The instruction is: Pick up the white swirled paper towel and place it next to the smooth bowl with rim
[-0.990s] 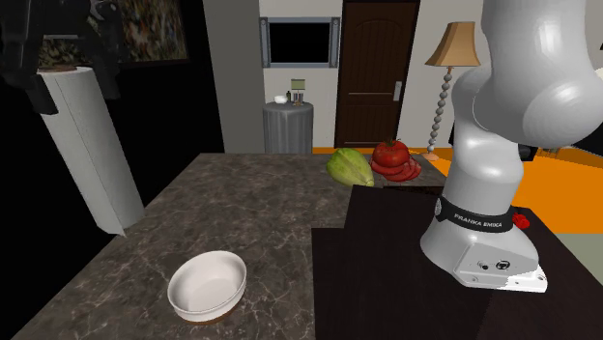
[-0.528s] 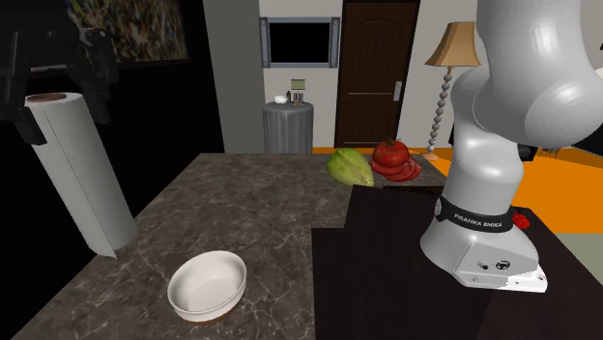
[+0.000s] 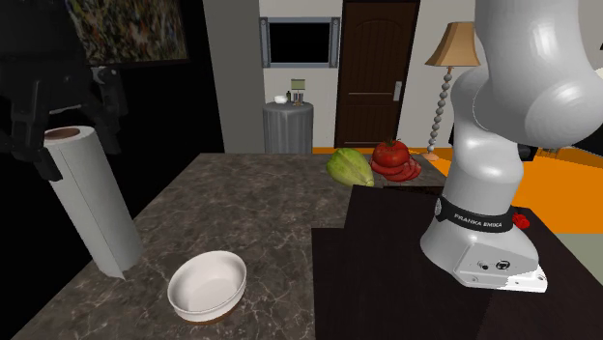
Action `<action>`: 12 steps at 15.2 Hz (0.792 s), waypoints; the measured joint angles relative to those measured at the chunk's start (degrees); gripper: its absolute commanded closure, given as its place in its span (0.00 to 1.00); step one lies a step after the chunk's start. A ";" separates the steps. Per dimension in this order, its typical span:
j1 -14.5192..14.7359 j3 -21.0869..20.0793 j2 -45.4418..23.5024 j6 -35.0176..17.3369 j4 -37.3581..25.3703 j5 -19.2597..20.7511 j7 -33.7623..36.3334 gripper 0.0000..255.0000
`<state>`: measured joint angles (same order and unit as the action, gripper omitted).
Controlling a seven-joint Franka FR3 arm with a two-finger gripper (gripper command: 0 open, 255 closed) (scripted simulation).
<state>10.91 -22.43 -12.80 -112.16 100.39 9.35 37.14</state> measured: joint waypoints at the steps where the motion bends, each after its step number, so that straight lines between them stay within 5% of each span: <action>1: -0.02 0.04 -0.14 -0.84 0.72 0.10 0.09 1.00; 12: 0.23 0.52 -2.88 -8.30 5.74 1.79 1.60 1.00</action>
<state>11.14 -21.91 -15.68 -120.46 106.12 11.14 38.75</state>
